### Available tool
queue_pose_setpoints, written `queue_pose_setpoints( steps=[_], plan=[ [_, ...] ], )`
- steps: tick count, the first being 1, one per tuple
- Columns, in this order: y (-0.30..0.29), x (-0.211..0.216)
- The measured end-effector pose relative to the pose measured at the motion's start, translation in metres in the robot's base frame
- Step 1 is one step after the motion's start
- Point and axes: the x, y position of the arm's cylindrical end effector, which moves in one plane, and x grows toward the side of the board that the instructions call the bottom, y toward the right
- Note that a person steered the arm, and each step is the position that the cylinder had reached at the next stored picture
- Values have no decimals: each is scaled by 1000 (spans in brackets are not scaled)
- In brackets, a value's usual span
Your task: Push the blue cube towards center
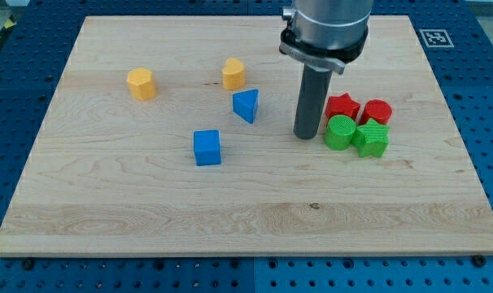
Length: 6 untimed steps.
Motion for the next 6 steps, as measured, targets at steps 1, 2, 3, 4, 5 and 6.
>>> queue_pose_setpoints(
  steps=[1, 2, 3, 4, 5, 6],
  plan=[
    [-24, 6],
    [-57, 45],
    [-89, 74],
    [-112, 82],
    [-140, 63],
    [-144, 37]
  ],
)
